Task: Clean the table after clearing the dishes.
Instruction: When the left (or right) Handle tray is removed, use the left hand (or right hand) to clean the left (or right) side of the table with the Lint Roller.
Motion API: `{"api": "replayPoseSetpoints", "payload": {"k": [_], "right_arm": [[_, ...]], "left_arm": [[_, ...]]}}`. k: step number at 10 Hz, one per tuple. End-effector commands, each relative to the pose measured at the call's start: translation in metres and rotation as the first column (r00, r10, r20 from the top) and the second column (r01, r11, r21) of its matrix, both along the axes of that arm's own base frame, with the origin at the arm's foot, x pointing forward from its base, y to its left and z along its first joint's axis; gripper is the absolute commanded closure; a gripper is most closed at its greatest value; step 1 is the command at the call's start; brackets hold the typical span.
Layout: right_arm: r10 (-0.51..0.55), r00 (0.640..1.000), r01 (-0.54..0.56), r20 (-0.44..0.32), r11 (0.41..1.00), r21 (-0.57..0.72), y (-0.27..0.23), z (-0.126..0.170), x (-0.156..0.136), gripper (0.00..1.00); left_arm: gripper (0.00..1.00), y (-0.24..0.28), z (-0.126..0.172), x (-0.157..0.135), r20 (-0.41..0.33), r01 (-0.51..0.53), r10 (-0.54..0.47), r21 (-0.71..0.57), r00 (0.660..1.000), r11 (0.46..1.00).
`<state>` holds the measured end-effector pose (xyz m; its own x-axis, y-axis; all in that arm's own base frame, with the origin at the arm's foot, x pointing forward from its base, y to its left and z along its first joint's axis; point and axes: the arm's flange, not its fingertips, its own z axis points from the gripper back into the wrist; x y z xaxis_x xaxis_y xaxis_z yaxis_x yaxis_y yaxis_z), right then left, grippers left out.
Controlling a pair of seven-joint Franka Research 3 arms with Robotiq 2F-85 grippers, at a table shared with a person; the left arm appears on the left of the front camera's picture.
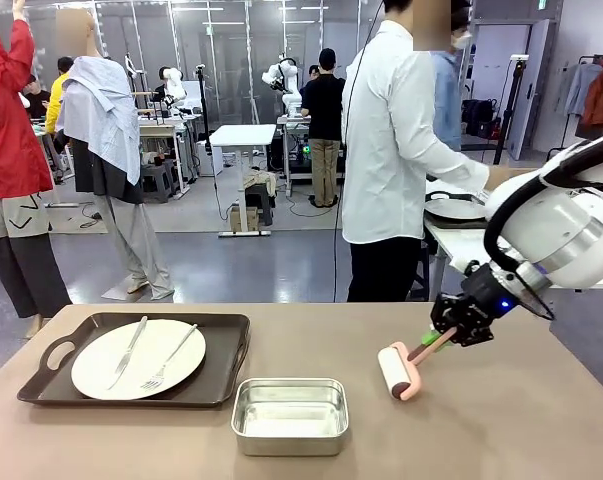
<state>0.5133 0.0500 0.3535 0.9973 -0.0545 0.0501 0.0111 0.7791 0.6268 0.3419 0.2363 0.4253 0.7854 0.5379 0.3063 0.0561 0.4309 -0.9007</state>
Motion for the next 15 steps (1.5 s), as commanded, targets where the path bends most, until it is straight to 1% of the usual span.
{"api": "replayPoseSetpoints", "payload": {"k": [1, 3, 6, 8, 9, 10, 12, 13, 15], "right_arm": [[-0.026, 0.999, 0.031, 0.036, 0.988, -0.15, -0.042, -0.033, -0.012, 0.79], [-0.063, 0.997, 0.069, 0.038, 0.978, -0.195, -0.08, -0.028, -0.019, 0.79], [-0.101, 0.994, 0.109, 0.044, 0.963, -0.245, -0.118, -0.013, -0.028, 0.79], [-0.099, 0.994, 0.108, 0.047, 0.963, -0.248, -0.136, 0.001, -0.031, 0.79], [-0.093, 0.994, 0.104, 0.055, 0.955, -0.276, -0.142, 0.009, -0.034, 0.79], [-0.076, 0.995, 0.093, 0.07, 0.956, -0.277, -0.143, 0.018, -0.036, 0.79], [-0.031, 0.993, 0.058, 0.117, 0.969, -0.239, -0.14, 0.05, -0.04, 0.79], [0.008, 0.99, 0.029, 0.139, 0.964, -0.263, -0.131, 0.071, -0.041, 0.79], [0.051, 0.984, 0.004, 0.168, 0.949, -0.315, -0.117, 0.103, -0.04, 0.79]], "left_arm": [[0.0, 0.003, 0.002, -0.001, 0.014, 0.003, -0.003, -0.01, 1.0, 1.0], [0.0, 0.003, 0.002, -0.001, 0.014, 0.003, -0.003, -0.01, 1.0, 1.0], [0.0, 0.003, 0.002, -0.001, 0.014, 0.003, -0.003, -0.01, 1.0, 1.0], [0.0, 0.003, 0.002, -0.001, 0.014, 0.003, -0.003, -0.01, 1.0, 1.0], [0.0, 0.003, 0.002, -0.001, 0.014, 0.003, -0.003, -0.01, 1.0, 1.0], [0.0, 0.003, 0.002, -0.001, 0.014, 0.003, -0.003, -0.01, 1.0, 1.0], [0.0, 0.003, 0.002, -0.001, 0.014, 0.003, -0.003, -0.01, 1.0, 1.0], [0.0, 0.003, 0.002, -0.001, 0.014, 0.003, -0.003, -0.01, 1.0, 1.0], [0.0, 0.003, 0.002, -0.001, 0.014, 0.003, -0.003, -0.01, 1.0, 1.0]]}}
